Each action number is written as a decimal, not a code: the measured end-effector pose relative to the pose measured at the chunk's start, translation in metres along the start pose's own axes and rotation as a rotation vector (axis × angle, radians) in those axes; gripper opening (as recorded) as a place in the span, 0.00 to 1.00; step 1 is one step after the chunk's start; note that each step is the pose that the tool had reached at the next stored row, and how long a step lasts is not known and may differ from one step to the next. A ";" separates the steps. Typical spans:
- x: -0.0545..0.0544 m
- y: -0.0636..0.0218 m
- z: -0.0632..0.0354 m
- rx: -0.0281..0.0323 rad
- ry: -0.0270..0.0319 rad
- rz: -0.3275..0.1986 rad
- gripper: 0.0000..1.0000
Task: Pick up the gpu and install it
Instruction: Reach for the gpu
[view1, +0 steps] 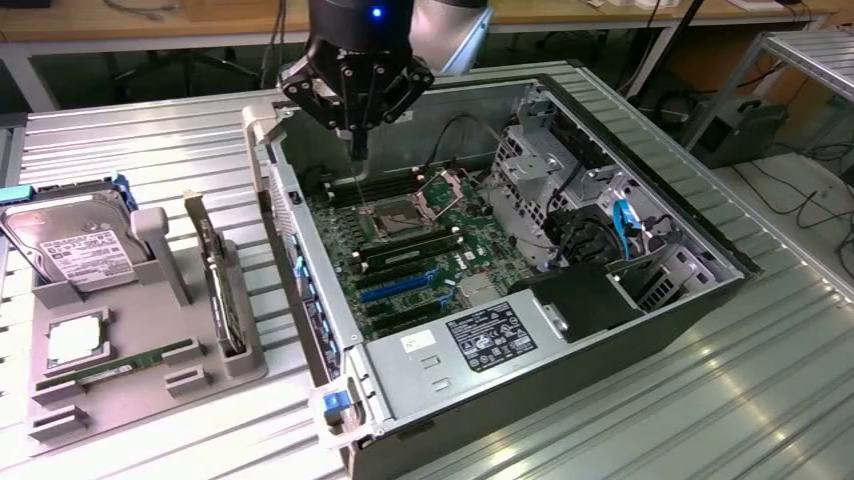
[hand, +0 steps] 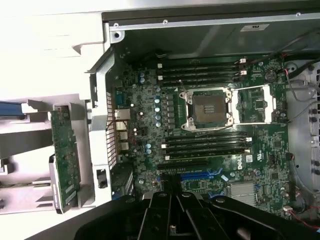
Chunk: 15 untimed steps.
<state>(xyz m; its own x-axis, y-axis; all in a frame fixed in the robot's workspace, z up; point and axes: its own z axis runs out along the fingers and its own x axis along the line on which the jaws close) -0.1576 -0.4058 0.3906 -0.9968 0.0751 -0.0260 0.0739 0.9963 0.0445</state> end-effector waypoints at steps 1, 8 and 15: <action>0.004 -0.0019 0.0001 0.0001 0.0001 -0.001 0.11; 0.025 -0.0138 0.0010 -0.0001 0.0002 -0.004 0.11; 0.047 -0.0238 0.0023 0.0000 0.0003 -0.004 0.11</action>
<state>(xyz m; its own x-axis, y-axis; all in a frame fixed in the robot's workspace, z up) -0.2061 -0.4259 0.3860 -0.9972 0.0707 -0.0260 0.0695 0.9966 0.0444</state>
